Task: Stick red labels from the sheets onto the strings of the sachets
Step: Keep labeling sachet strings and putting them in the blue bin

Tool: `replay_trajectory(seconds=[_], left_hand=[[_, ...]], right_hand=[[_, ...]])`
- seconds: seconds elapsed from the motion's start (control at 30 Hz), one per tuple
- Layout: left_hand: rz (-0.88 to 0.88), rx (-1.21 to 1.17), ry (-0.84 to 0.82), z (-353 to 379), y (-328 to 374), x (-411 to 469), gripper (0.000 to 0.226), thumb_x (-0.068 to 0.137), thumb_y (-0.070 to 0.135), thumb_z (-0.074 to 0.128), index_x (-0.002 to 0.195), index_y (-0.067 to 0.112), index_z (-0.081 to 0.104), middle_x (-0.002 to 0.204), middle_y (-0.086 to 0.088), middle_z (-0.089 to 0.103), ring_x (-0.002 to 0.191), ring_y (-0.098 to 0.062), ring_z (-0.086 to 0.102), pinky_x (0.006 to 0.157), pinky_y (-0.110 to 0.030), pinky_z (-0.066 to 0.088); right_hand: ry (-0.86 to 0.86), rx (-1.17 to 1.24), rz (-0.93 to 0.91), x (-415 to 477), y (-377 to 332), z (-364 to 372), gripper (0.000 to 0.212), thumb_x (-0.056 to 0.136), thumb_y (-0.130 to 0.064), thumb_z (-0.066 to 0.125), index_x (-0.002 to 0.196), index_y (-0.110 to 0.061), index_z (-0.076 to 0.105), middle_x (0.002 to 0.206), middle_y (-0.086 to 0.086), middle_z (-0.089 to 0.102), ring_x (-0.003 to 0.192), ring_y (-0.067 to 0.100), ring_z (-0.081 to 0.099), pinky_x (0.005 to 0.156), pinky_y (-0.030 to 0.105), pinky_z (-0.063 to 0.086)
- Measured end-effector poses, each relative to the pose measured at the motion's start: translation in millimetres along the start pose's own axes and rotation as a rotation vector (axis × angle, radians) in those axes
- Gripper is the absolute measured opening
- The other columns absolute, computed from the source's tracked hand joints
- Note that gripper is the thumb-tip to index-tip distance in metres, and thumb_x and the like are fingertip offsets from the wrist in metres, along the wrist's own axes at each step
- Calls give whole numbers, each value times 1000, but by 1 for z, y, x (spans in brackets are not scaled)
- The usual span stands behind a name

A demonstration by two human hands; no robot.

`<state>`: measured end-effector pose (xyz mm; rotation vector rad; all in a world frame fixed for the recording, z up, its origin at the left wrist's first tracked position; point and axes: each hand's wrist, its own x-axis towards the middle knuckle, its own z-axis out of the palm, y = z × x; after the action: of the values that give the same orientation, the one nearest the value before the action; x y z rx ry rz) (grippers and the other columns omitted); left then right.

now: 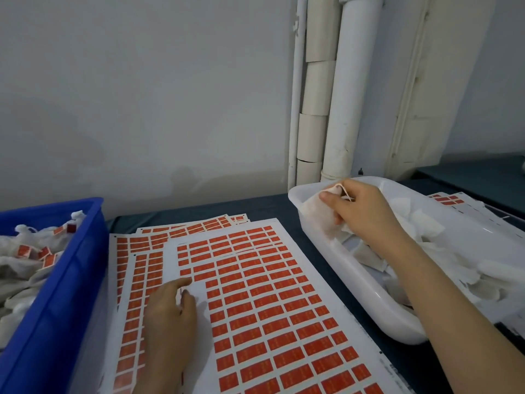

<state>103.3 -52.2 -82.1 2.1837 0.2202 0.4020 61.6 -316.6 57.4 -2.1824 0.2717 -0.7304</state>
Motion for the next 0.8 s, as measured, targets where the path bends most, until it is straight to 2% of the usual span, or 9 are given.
replay_trajectory(seconds=[0.1, 0.2, 0.23, 0.3, 0.33, 0.37, 0.5, 0.63, 0.8], left_hand=[[-6, -110, -66, -7, 3, -6, 25, 91, 37, 52, 115, 33, 58, 124, 14, 56, 111, -16, 56, 96, -37, 44], [-2, -340, -250, -17, 12, -12, 33, 85, 56, 39, 107, 39, 58, 99, 40, 55, 91, 3, 59, 75, -10, 42], [20, -409, -314, -16, 15, -11, 35, 85, 56, 37, 106, 38, 58, 97, 40, 58, 91, 4, 60, 72, -8, 43], [19, -546, -429, -12, 18, -5, 26, 94, 40, 39, 106, 28, 59, 106, 22, 64, 102, -9, 63, 84, -26, 53], [-4, -585, -494, -11, 18, -2, 18, 95, 29, 45, 105, 22, 59, 108, 8, 66, 104, -17, 63, 89, -37, 53], [21, -591, -533, -11, 19, -1, 13, 92, 24, 54, 103, 20, 59, 106, 3, 68, 100, -19, 65, 86, -38, 55], [59, -591, -521, -12, 8, -9, 11, 80, 27, 70, 91, 28, 67, 83, 16, 72, 77, -5, 70, 57, -13, 52], [-55, -617, -453, -10, 1, -2, 12, 80, 23, 72, 88, 29, 66, 80, 21, 70, 75, 0, 68, 54, -15, 52], [-104, -579, -451, -11, -1, 2, 5, 83, 31, 67, 87, 31, 65, 75, 18, 70, 70, -4, 69, 51, -14, 51]], right_hand=[[-7, 93, -36, -13, -25, 21, 13, 86, -38, 58, 92, -27, 60, 77, -18, 57, 70, 3, 56, 54, 10, 40], [-114, 162, -7, -28, -39, 52, 15, 84, -46, 57, 88, -32, 58, 76, -16, 60, 62, 1, 58, 52, 12, 45], [-155, 170, 21, -33, -41, 64, 17, 83, -49, 57, 88, -33, 57, 80, -15, 62, 66, 3, 61, 56, 15, 49], [-224, 150, 90, -43, -41, 90, 21, 81, -53, 57, 93, -35, 56, 91, -15, 62, 76, 5, 61, 64, 16, 49], [-249, 135, 115, -48, -39, 104, 21, 80, -53, 57, 92, -36, 55, 91, -18, 58, 76, 4, 59, 61, 13, 45], [-265, 131, 130, -53, -38, 116, 20, 80, -53, 58, 89, -36, 53, 88, -19, 54, 73, 4, 57, 57, 10, 42], [-252, 211, 162, -63, -25, 151, 22, 79, -51, 60, 91, -36, 49, 82, -21, 50, 67, 2, 55, 40, 3, 38], [-172, 337, 222, -69, -8, 163, 12, 81, -46, 61, 74, -40, 53, 75, -29, 52, 66, -2, 55, 38, 0, 34], [-150, 416, 265, -76, 3, 170, 8, 79, -49, 56, 75, -43, 59, 75, -30, 60, 69, 1, 62, 42, 3, 39]])
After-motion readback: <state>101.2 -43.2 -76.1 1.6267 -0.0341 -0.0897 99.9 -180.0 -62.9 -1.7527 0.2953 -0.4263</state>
